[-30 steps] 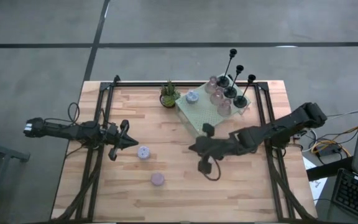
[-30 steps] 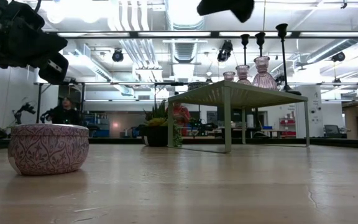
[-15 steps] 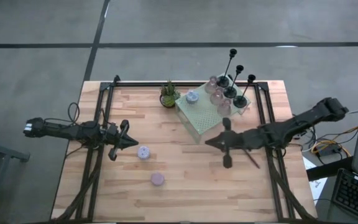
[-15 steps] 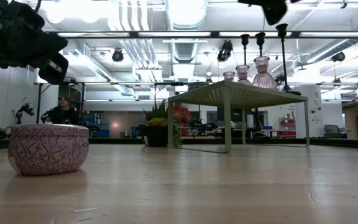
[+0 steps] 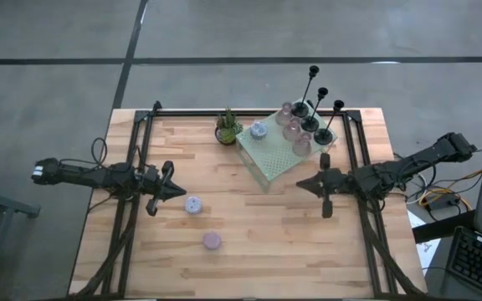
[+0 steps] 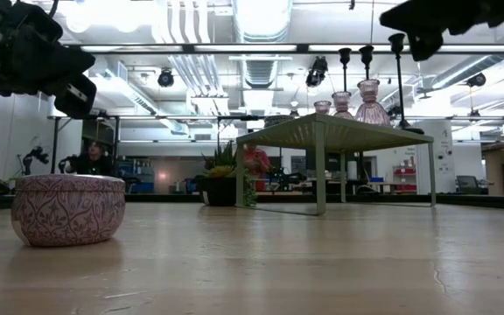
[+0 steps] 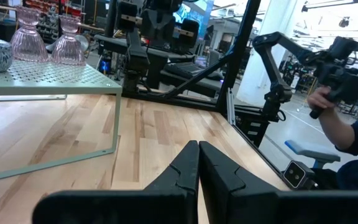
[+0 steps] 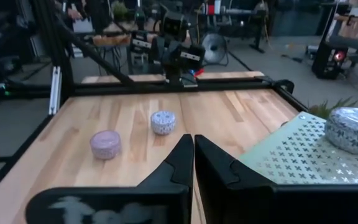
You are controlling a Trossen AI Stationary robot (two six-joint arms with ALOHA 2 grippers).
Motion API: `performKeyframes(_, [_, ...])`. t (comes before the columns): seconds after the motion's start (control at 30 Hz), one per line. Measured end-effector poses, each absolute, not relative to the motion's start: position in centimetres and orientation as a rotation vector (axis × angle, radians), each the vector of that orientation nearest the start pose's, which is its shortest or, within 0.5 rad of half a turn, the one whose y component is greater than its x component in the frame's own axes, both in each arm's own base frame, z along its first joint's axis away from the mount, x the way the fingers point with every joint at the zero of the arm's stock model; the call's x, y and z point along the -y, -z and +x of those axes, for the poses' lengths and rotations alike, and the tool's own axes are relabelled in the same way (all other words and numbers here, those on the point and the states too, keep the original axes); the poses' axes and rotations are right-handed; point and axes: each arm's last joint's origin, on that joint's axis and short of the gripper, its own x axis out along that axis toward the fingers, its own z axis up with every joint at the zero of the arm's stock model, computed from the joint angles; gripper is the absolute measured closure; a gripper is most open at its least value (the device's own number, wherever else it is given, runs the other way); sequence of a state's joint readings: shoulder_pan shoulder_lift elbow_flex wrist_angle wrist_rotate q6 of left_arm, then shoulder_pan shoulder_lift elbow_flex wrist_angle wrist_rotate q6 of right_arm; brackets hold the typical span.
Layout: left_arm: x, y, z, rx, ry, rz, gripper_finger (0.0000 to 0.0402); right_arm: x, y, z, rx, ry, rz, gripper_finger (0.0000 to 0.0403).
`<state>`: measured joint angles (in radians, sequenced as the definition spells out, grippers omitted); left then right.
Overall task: Pick & Place candle stick holders
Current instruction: Put the pink scented candle on the shelf aligned with the other scented candle
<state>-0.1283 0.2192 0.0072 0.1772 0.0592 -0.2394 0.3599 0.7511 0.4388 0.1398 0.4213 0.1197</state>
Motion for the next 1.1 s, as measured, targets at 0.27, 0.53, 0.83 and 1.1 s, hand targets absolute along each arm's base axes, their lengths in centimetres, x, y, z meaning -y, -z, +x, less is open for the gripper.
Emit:
performKeyframes(0.27, [1.6,-16.5,11.0,-0.057,0.182,-0.237,0.0387,-4.1,-23.1,14.3,-0.085,0.065,0.062,0.0394])
performKeyframes(0.53, [1.6,-16.5,11.0,-0.057,0.183,-0.237,0.0387,-3.4,-21.0,12.7,-0.059,0.089,0.071,0.0394])
performKeyframes(0.83, [1.6,-16.5,11.0,-0.057,0.183,-0.237,0.0387,-3.1,-18.9,11.8,-0.051,0.090,0.024,0.0394])
performKeyframes(1.1, [1.6,-16.5,11.0,-0.057,0.182,-0.237,0.0387,-2.8,-17.7,11.1,-0.019,0.092,0.044,0.0394])
